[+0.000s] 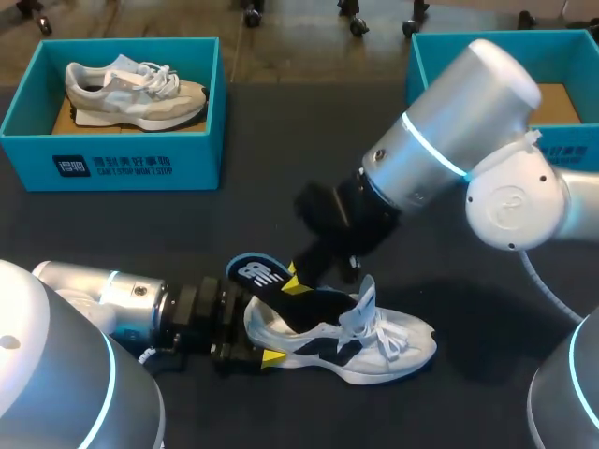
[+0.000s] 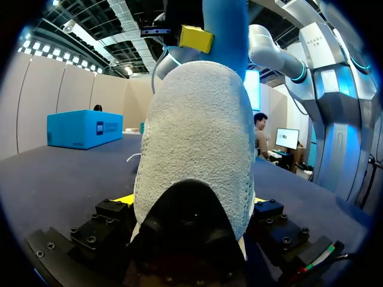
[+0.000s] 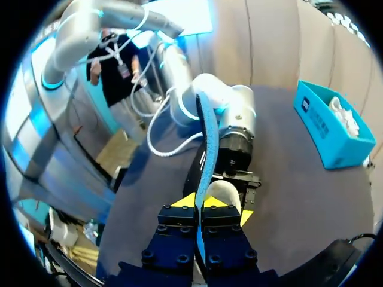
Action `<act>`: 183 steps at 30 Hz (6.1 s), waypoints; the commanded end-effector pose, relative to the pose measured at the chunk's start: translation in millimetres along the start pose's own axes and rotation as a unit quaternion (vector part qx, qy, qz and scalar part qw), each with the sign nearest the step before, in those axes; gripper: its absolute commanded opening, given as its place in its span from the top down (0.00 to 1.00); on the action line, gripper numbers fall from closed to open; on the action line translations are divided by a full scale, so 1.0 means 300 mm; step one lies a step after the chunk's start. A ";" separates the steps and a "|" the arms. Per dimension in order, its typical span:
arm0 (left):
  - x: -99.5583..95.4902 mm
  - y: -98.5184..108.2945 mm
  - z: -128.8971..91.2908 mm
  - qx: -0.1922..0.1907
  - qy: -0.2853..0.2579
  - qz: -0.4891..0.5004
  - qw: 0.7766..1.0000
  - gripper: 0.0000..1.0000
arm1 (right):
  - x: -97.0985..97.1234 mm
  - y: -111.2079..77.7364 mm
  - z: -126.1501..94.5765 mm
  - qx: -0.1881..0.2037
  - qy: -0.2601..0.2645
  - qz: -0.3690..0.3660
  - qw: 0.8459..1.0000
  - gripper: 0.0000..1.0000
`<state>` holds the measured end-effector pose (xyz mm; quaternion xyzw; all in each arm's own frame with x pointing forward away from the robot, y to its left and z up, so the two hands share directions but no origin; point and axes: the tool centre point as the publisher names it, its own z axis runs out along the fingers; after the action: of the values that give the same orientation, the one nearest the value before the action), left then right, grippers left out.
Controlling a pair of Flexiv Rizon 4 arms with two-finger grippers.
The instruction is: Take the shoe out of the shoebox, open the shoe tongue, remove and reinsert the insole, then place the shoe into the shoebox
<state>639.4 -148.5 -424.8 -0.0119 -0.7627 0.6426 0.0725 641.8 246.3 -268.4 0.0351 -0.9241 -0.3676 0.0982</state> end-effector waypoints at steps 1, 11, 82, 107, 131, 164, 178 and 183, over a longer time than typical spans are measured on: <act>-0.006 0.024 0.005 0.000 -0.001 0.000 1.000 1.00 | -0.016 0.089 0.002 -0.032 -0.036 -0.001 0.999 1.00; -0.006 0.024 0.005 0.000 -0.001 0.000 1.000 1.00 | -0.026 0.249 -0.188 -0.133 -0.050 0.004 0.990 1.00; -0.006 0.024 0.005 0.000 -0.001 0.000 1.000 1.00 | 0.207 0.390 -0.860 -0.355 -0.111 0.101 0.923 1.00; -0.006 0.024 0.005 0.000 -0.001 0.000 1.000 1.00 | 0.367 0.293 -0.947 -0.367 -0.093 0.132 0.916 1.00; 0.011 0.020 -0.017 -0.023 0.007 -0.001 1.000 0.00 | 0.372 0.278 -0.941 -0.363 -0.087 0.134 0.918 1.00; 0.029 -0.058 -0.178 -0.083 -0.015 -0.026 0.996 0.00 | 0.262 0.237 -0.953 -0.370 -0.083 0.135 0.915 1.00; 0.025 -0.101 -0.258 -0.205 0.002 -0.034 0.978 0.00 | 0.245 0.222 -0.946 -0.371 -0.087 0.142 0.914 1.00; 0.028 -0.100 -0.271 -0.243 0.008 0.001 0.970 0.00 | 0.245 0.222 -0.946 -0.371 -0.087 0.142 0.914 1.00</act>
<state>645.2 -73.0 -390.2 -0.0337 -0.8790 0.4699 0.0734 624.4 91.0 -9.8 -0.1686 -0.7206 -0.6687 0.0724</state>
